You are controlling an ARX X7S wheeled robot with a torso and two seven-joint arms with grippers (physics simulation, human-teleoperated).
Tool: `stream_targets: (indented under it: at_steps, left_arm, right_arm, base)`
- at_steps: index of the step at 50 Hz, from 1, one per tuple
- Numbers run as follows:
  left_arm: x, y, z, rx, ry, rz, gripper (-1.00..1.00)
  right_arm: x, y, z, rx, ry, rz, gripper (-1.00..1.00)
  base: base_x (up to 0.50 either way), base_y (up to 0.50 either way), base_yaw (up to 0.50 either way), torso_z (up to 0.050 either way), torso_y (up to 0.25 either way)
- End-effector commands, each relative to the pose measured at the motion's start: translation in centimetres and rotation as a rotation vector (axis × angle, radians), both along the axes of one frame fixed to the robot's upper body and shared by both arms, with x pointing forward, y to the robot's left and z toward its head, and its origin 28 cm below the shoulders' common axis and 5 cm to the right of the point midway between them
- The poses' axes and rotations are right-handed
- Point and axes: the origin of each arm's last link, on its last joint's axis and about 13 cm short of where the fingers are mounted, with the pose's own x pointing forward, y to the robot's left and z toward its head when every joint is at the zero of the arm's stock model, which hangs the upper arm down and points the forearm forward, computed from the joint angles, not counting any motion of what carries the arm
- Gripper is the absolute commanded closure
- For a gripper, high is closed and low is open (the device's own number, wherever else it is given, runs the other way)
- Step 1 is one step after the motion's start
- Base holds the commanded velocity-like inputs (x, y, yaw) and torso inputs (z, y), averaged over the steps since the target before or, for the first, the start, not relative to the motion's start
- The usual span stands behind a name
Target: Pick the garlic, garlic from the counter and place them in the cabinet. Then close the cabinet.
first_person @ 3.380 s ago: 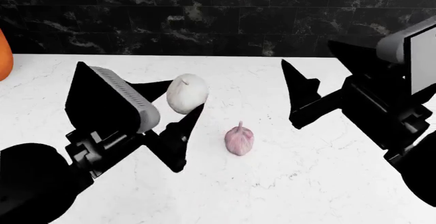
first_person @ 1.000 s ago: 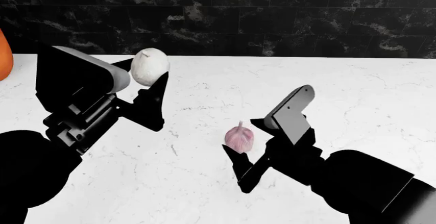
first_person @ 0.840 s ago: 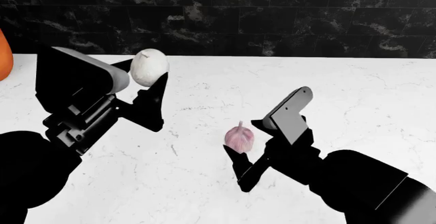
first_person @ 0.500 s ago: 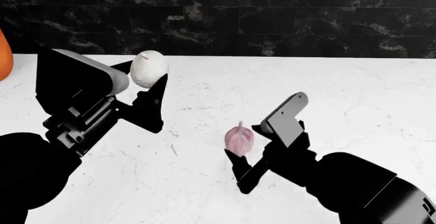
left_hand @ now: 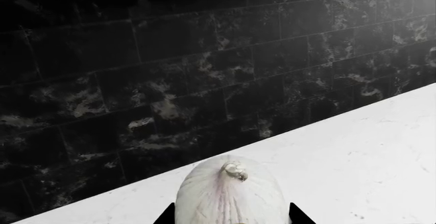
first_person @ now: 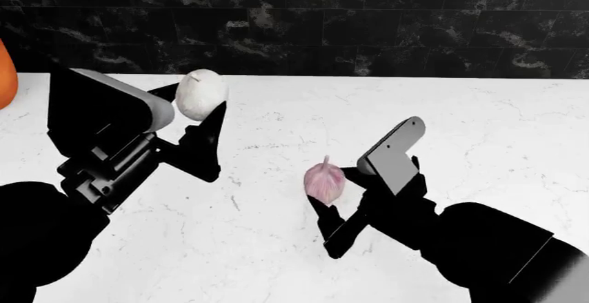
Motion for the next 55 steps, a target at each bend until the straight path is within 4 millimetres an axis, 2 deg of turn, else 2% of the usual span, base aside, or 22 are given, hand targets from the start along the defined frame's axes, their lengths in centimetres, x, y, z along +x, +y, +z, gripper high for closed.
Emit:
stream_targets:
  at_steps: [1, 14, 21, 31, 55]
  left_arm:
    - [-0.3, 0.0, 0.0, 0.002, -0.017, 0.015, 1.0]
    - [-1.9, -0.6, 0.9, 0.05, -0.14, 0.046, 1.0]
    - [-2.7, -0.7, 1.6, 0.042, -0.174, 0.073, 1.0]
    - [-3.3, -0.8, 3.4, -0.023, -0.326, 0.117, 1.0]
    - [-2.9, -0.9, 0.4, 0.029, -0.245, 0.139, 1.0]
  right_arm:
    - [-0.9, -0.6, 2.8, 0.026, -0.129, -0.053, 1.0]
    - [-2.5, -1.2, 7.0, 0.16, -0.347, -0.21, 1.0]
    - [-3.7, -1.3, 8.6, 0.21, -0.425, -0.242, 1.0]
    - [-5.0, -1.5, 10.0, 0.267, -0.508, -0.274, 1.0]
    - [-8.3, 1.2, 17.4, 0.426, -0.811, -0.217, 1.0]
  base:
    - [0.0, 0.0, 0.0, 0.0, 0.0]
    - [0.0, 0.0, 0.0, 0.0, 0.0]
    - [0.0, 0.0, 0.0, 0.0, 0.0]
    - [0.0, 0.0, 0.0, 0.0, 0.0]
    - [0.0, 0.0, 0.0, 0.0, 0.0]
